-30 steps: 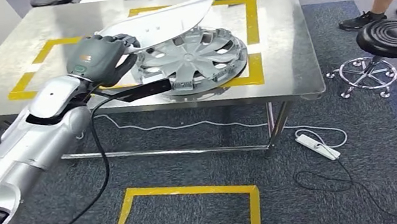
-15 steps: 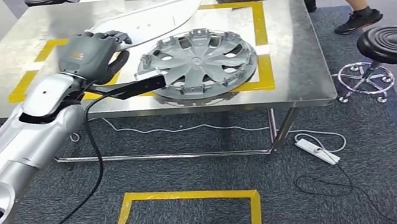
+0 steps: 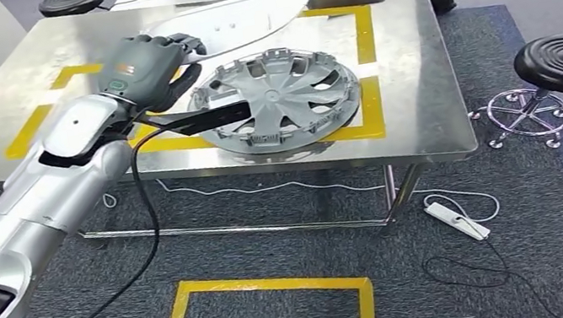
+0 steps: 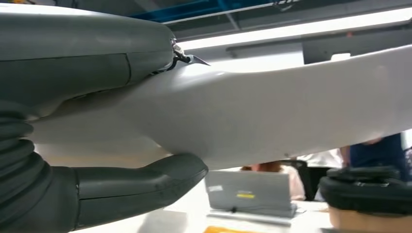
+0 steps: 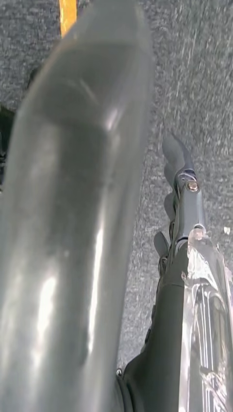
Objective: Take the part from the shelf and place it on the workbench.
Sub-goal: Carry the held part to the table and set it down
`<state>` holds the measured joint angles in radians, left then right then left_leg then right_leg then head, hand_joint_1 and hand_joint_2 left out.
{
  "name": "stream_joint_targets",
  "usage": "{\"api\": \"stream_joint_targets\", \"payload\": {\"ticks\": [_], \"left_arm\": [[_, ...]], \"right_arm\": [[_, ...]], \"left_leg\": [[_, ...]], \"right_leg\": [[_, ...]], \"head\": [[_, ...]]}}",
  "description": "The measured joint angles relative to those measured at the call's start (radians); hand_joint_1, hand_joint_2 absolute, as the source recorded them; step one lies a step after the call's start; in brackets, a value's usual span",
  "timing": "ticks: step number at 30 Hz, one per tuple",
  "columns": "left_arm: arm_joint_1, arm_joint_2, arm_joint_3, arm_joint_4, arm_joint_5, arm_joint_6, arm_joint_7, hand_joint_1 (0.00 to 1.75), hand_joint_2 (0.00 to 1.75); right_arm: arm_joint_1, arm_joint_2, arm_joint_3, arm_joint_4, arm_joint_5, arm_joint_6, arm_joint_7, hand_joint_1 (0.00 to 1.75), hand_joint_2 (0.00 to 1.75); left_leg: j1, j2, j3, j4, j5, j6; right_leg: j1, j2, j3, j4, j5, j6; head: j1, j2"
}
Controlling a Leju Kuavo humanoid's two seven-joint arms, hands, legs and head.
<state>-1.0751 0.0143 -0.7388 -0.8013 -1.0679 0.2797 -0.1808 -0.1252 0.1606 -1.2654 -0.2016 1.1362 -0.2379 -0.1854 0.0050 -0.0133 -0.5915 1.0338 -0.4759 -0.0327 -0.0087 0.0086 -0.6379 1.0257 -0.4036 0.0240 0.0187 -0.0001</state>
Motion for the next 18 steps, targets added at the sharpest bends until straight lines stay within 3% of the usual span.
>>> {"api": "stream_joint_targets", "payload": {"ticks": [1, 3, 4, 5, 6, 8, 10, 11, 15, 16, 18], "left_arm": [[-0.003, -0.001, 0.0, 0.0, 0.0, 0.0, 0.0, 1.75, 1.75], [-0.005, -0.002, -0.001, 0.001, 0.0, 0.001, -0.001, 1.75, 1.75], [-0.003, -0.002, -0.001, 0.003, 0.0, 0.001, -0.002, 1.75, 1.75], [-0.001, -0.003, -0.002, 0.004, 0.0, 0.001, -0.002, 1.75, 1.75], [0.0, -0.002, -0.001, 0.006, 0.0, 0.001, -0.002, 1.75, 1.75], [-0.001, -0.002, -0.001, 0.008, 0.0, 0.001, -0.002, 1.75, 1.75], [-0.005, -0.003, -0.001, 0.008, 0.0, 0.002, -0.002, 1.75, 1.75], [-0.006, -0.004, -0.001, 0.009, 0.0, 0.003, -0.002, 1.75, 1.75], [-0.006, -0.004, 0.0, 0.011, 0.0, 0.005, -0.003, 1.75, 1.75], [-0.006, -0.005, 0.0, 0.011, 0.0, 0.005, -0.003, 1.75, 1.75], [-0.005, -0.007, -0.001, 0.012, 0.0, 0.005, -0.003, 1.75, 1.75]], "right_arm": [[-0.001, 0.0, 0.0, 0.0, 0.0, 0.0, 0.0, 0.0, 0.0], [-0.004, -0.001, 0.0, 0.0, 0.0, 0.001, -0.001, 0.0, 0.0], [-0.004, -0.001, 0.0, 0.0, 0.0, 0.001, -0.001, 0.0, 0.0], [-0.003, -0.001, 0.0, 0.0, 0.0, 0.001, -0.001, 0.0, 0.0], [-0.002, -0.001, 0.0, 0.0, 0.0, 0.001, -0.001, 0.0, 0.0], [-0.001, -0.001, 0.0, 0.0, 0.001, 0.001, 0.0, 0.0, 0.0], [-0.004, -0.002, 0.0, 0.0, 0.002, 0.001, 0.0, 0.0, 0.0], [-0.005, -0.003, 0.0, 0.0, 0.002, 0.001, 0.0, 0.0, 0.0], [-0.004, -0.005, 0.0, 0.0, 0.003, 0.002, 0.001, 0.0, 0.0], [-0.004, -0.005, 0.0, 0.0, 0.003, 0.002, 0.001, 0.0, 0.0], [-0.006, -0.005, 0.0, 0.0, 0.003, 0.002, 0.001, 0.0, 0.0]], "left_leg": [[0.0, 0.001, -0.022, 0.046, -0.022, -0.005], [0.001, 0.002, -0.099, 0.181, -0.07, -0.011], [0.002, 0.002, -0.135, 0.234, -0.079, -0.012], [0.002, 0.002, -0.156, 0.255, -0.068, -0.013], [0.003, 0.002, -0.159, 0.237, -0.036, -0.013], [0.005, 0.005, -0.12, 0.116, 0.055, -0.012], [0.005, 0.008, -0.074, 0.005, 0.096, -0.005], [0.004, 0.009, -0.065, -0.018, 0.094, 0.001], [0.004, 0.006, -0.057, -0.025, 0.079, 0.031], [0.006, 0.006, -0.052, -0.026, 0.077, 0.037], [0.004, 0.005, -0.043, -0.026, 0.069, 0.045]], "right_leg": [[-0.002, 0.0, 0.007, -0.003, -0.003, -0.005], [-0.003, -0.001, 0.015, -0.003, -0.011, -0.011], [-0.003, -0.001, 0.02, -0.003, -0.015, -0.012], [-0.004, 0.0, 0.025, -0.003, -0.019, -0.012], [-0.004, 0.001, 0.032, -0.002, -0.024, -0.011], [-0.005, 0.004, 0.045, -0.002, -0.036, -0.004], [-0.002, 0.006, 0.05, 0.002, -0.047, 0.006], [0.0, 0.006, 0.05, 0.002, -0.051, 0.011], [0.0, 0.002, 0.045, 0.019, -0.072, 0.03], [0.0, 0.001, 0.026, 0.06, -0.092, 0.033], [0.0, -0.001, -0.046, 0.194, -0.144, 0.036]], "head": [[-0.003, 0.0], [-0.007, 0.0], [-0.006, 0.0], [-0.007, 0.0], [-0.007, 0.0], [-0.007, 0.0], [-0.007, 0.0], [-0.007, 0.0], [0.0, 0.0], [0.002, 0.0], [0.008, 0.0]]}}
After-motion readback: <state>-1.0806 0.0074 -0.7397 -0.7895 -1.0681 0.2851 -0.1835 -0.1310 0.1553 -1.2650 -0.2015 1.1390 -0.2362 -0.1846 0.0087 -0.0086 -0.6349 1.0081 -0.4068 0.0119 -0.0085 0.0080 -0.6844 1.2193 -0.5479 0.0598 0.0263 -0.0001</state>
